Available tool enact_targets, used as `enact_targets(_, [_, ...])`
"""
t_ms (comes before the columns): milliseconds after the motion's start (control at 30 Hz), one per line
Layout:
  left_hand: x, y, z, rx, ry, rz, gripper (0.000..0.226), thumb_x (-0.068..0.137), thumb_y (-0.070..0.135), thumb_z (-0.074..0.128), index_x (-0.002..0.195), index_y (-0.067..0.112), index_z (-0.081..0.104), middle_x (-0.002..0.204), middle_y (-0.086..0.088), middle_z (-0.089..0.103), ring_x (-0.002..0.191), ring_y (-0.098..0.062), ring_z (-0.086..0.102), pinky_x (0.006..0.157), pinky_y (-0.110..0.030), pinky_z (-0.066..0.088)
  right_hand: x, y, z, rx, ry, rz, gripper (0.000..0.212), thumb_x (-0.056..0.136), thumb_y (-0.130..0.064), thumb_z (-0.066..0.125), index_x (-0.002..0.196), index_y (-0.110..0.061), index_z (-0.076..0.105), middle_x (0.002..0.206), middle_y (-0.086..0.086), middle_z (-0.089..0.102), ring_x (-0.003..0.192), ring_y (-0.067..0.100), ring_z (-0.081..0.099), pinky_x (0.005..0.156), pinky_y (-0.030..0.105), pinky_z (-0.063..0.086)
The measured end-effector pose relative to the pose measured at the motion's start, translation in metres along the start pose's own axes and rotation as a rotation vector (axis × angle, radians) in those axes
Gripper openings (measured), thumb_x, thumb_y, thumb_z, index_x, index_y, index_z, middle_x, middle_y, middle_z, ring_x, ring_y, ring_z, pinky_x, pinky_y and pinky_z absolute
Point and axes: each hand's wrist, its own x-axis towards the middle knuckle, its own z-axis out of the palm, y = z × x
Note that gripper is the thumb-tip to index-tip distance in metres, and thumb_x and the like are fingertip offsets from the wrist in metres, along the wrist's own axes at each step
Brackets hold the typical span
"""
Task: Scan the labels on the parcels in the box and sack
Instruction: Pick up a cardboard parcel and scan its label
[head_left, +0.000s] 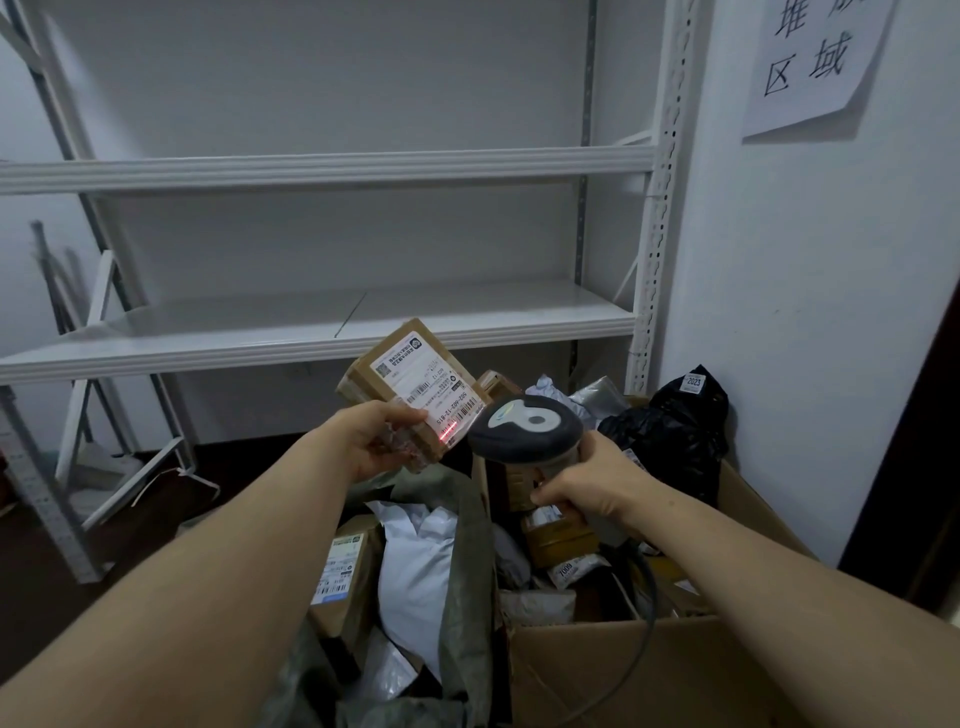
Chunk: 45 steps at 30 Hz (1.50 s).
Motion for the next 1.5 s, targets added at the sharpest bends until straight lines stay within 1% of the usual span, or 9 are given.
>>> enact_targets(200, [0.001, 0.0, 0.004, -0.015, -0.015, -0.006, 0.034, 0.078, -0.003, 0.069, 0.109, 0.007, 0.058, 0.102, -0.014, 0.067, 0.087, -0.027, 0.066, 0.057, -0.036, 0.053, 0.0, 0.0, 0.0, 0.005, 0.018, 0.011, 0.019, 0.072, 0.011, 0.066, 0.091, 0.007, 0.063, 0.057, 0.007, 0.054, 0.046, 0.017, 0.048, 0.045, 0.027, 0.04])
enact_targets(400, [0.003, 0.0, 0.004, -0.002, -0.029, 0.003, 0.034, 0.078, -0.005, 0.068, 0.109, 0.006, 0.059, 0.101, -0.015, 0.067, 0.085, -0.027, 0.066, 0.056, -0.036, 0.054, -0.004, -0.003, -0.001, 0.014, 0.044, -0.018, 0.039, 0.074, 0.012, 0.065, 0.112, 0.019, 0.056, 0.094, 0.034, 0.061, 0.077, 0.038, 0.055, 0.068, 0.044, 0.05])
enact_targets(500, [0.002, -0.001, 0.003, -0.003, -0.027, -0.001, 0.034, 0.076, -0.006, 0.069, 0.106, 0.006, 0.059, 0.101, -0.015, 0.068, 0.085, -0.028, 0.067, 0.053, -0.036, 0.056, -0.008, -0.006, 0.001, 0.0, 0.043, -0.03, 0.038, 0.075, 0.011, 0.066, 0.112, 0.013, 0.059, 0.104, 0.032, 0.064, 0.086, 0.042, 0.06, 0.085, 0.052, 0.049])
enact_targets(567, [0.003, -0.002, 0.003, 0.001, -0.026, 0.001, 0.034, 0.075, -0.007, 0.07, 0.105, 0.005, 0.06, 0.1, -0.015, 0.069, 0.084, -0.028, 0.068, 0.054, -0.038, 0.056, -0.008, -0.007, 0.002, 0.034, 0.036, -0.047, 0.027, 0.076, 0.011, 0.066, 0.101, 0.003, 0.062, 0.094, 0.028, 0.065, 0.077, 0.041, 0.062, 0.071, 0.048, 0.054])
enact_targets(667, [0.002, -0.003, 0.003, 0.013, -0.023, 0.001, 0.032, 0.074, -0.007, 0.07, 0.101, 0.005, 0.06, 0.099, -0.015, 0.069, 0.084, -0.029, 0.068, 0.057, -0.039, 0.054, -0.004, -0.01, 0.004, 0.114, 0.018, -0.076, 0.021, 0.076, 0.011, 0.067, 0.083, -0.007, 0.057, 0.069, 0.016, 0.056, 0.052, 0.023, 0.049, 0.048, 0.031, 0.043])
enact_targets(1067, [-0.003, -0.003, 0.005, 0.032, 0.028, 0.01, 0.025, 0.075, -0.008, 0.071, 0.092, 0.006, 0.059, 0.091, -0.015, 0.066, 0.078, -0.027, 0.066, 0.054, -0.036, 0.052, -0.005, -0.016, 0.007, 0.117, 0.015, -0.102, 0.027, 0.076, 0.011, 0.066, 0.074, -0.012, 0.052, 0.077, 0.022, 0.053, 0.055, 0.026, 0.046, 0.048, 0.032, 0.04])
enact_targets(1233, [-0.003, -0.003, 0.005, 0.041, 0.024, 0.019, 0.026, 0.074, -0.007, 0.071, 0.093, 0.007, 0.059, 0.093, -0.015, 0.066, 0.08, -0.027, 0.065, 0.056, -0.037, 0.052, -0.008, -0.017, 0.006, 0.079, 0.039, -0.1, 0.015, 0.077, 0.011, 0.065, 0.087, 0.002, 0.058, 0.091, 0.036, 0.053, 0.075, 0.044, 0.052, 0.07, 0.045, 0.048])
enact_targets(1367, [0.0, -0.003, 0.001, 0.045, 0.028, 0.013, 0.033, 0.07, -0.006, 0.074, 0.098, 0.007, 0.06, 0.096, -0.014, 0.067, 0.084, -0.028, 0.066, 0.06, -0.038, 0.054, -0.002, -0.014, 0.008, 0.087, 0.014, -0.085, 0.036, 0.075, 0.009, 0.066, 0.108, 0.017, 0.055, 0.081, 0.025, 0.054, 0.068, 0.033, 0.047, 0.055, 0.036, 0.042])
enact_targets(1500, [0.0, -0.002, 0.0, 0.057, 0.033, 0.016, 0.033, 0.071, -0.005, 0.074, 0.099, 0.007, 0.06, 0.095, -0.014, 0.067, 0.086, -0.029, 0.066, 0.059, -0.038, 0.054, 0.002, -0.014, 0.01, 0.094, 0.007, -0.085, 0.021, 0.074, 0.008, 0.067, 0.094, 0.012, 0.059, 0.077, 0.024, 0.054, 0.06, 0.03, 0.047, 0.051, 0.034, 0.041])
